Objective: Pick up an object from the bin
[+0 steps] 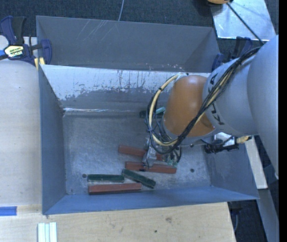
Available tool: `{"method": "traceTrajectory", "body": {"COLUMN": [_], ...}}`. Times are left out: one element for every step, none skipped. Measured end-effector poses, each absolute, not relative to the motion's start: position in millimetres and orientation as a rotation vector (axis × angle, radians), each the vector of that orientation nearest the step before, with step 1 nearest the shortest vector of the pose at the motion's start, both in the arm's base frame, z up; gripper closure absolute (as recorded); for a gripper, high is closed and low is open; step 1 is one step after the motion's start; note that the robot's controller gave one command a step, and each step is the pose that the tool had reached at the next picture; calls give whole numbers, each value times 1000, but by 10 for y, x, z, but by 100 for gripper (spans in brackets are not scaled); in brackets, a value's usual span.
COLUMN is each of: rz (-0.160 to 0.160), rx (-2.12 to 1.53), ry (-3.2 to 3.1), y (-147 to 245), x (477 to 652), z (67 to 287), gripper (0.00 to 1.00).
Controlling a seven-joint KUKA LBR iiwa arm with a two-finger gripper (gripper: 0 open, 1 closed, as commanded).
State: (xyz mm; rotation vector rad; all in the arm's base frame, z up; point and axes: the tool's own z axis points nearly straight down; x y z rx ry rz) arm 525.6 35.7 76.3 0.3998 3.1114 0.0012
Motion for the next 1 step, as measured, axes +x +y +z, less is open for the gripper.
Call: {"method": "traceTrajectory", "body": {"rz": [0], "rx": [297], "ry": [3125], "y": [166], "x": [4948], "z": [2123], "gripper": [100]}}
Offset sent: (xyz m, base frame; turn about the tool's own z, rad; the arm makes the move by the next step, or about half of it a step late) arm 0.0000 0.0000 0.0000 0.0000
